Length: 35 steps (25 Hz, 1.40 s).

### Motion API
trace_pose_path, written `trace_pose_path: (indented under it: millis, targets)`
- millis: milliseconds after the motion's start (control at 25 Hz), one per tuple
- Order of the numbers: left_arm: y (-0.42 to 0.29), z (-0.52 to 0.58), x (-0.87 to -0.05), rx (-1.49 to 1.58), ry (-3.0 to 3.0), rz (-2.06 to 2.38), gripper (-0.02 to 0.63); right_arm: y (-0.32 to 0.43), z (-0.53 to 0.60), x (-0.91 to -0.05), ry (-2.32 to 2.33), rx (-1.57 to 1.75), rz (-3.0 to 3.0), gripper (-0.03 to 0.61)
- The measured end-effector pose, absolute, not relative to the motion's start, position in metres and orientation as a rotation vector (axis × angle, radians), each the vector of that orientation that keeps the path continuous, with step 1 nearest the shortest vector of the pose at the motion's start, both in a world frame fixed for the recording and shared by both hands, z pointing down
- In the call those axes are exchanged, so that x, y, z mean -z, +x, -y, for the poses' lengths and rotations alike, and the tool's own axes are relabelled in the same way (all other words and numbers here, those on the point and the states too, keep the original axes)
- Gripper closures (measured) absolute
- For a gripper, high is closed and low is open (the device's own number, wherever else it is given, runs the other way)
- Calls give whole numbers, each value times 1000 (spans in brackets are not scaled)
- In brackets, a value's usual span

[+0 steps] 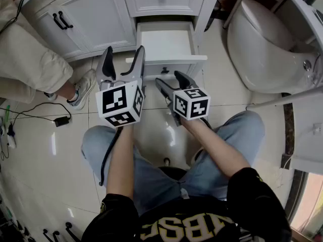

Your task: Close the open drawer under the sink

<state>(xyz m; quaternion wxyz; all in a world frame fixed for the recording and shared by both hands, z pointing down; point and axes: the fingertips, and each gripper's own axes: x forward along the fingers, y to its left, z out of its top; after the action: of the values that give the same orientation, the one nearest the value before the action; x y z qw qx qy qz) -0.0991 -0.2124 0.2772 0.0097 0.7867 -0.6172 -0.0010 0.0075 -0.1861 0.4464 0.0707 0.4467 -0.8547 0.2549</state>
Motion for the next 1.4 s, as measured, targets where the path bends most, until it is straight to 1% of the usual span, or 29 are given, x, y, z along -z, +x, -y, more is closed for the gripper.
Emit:
trace_pose_path:
  millis: [200, 360, 520, 600, 640, 680, 720, 760, 1120, 1400]
  targets:
    - [-107, 231, -271, 106, 2432, 1888, 247, 6, 205, -481, 1380, -1298, 2517, 250]
    - [-107, 242, -277, 112, 2423, 1872, 247, 8, 221, -494, 1404, -1618, 2492, 275]
    - [-105, 251, -287, 83, 2407, 1851, 247, 7, 237, -494, 1397, -1918, 2535, 277]
    - [-103, 255, -290, 74, 2404, 1845, 247, 8, 243, -494, 1410, -2037, 2561, 320]
    - [-103, 257, -292, 67, 2404, 1846, 247, 7, 245, -496, 1408, -2074, 2568, 321]
    - [-104, 259, -293, 60, 2403, 1849, 247, 6, 246, -500, 1401, -2103, 2564, 336]
    - [-104, 261, -296, 54, 2398, 1851, 247, 4, 247, -503, 1390, -2129, 2555, 373]
    - [-105, 263, -298, 52, 2391, 1850, 247, 3, 248, -506, 1381, -2149, 2549, 391]
    - [-98, 282, -315, 13, 2380, 1814, 256, 7, 296, -504, 1481, -2117, 2573, 396]
    - [-112, 293, -326, -5, 2334, 1818, 256, 7, 358, -502, 1510, -2088, 2598, 396]
